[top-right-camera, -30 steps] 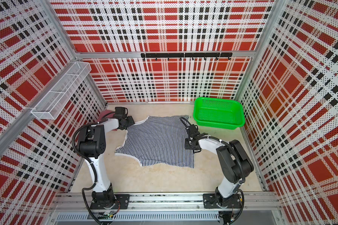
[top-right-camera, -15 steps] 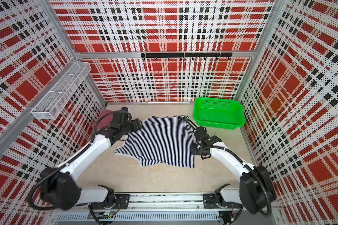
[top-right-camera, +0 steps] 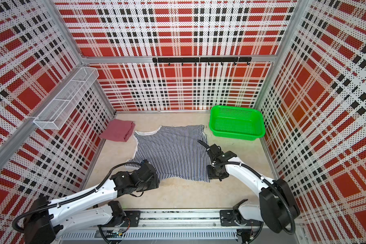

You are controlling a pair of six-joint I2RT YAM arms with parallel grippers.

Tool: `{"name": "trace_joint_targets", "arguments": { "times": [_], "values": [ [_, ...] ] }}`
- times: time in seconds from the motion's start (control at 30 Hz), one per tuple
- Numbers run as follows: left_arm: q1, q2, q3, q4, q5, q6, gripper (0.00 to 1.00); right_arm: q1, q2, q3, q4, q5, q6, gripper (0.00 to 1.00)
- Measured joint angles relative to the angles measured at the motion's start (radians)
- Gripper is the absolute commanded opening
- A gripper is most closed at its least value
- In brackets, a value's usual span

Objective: Fold and stack the tank tops
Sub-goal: 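Move both grippers to the striped top's near hem, then grasp the striped top's near hem corners with both grippers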

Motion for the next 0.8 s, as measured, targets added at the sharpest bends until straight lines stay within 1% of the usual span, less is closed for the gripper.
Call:
{"name": "trace_joint_targets", "arguments": {
  "times": [0.17, 0.33, 0.67, 0.8],
  "values": [
    [0.068, 0.074, -0.034, 0.106, -0.005, 0.003, 0.55, 0.000, 0.000, -0.019, 0.024, -0.023, 0.004, 0.41],
    [0.123, 0.134, -0.041, 0.178, -0.003, 0.036, 0.54, 0.001, 0.001, -0.038, 0.029, -0.034, 0.013, 0.40],
    [0.138, 0.226, -0.045, 0.252, 0.005, 0.075, 0.54, 0.007, 0.029, -0.087, 0.088, -0.071, 0.061, 0.39],
    [0.145, 0.241, -0.044, 0.278, 0.004, 0.091, 0.49, 0.019, 0.048, -0.098, 0.114, -0.087, 0.080, 0.38]
  ]
}}
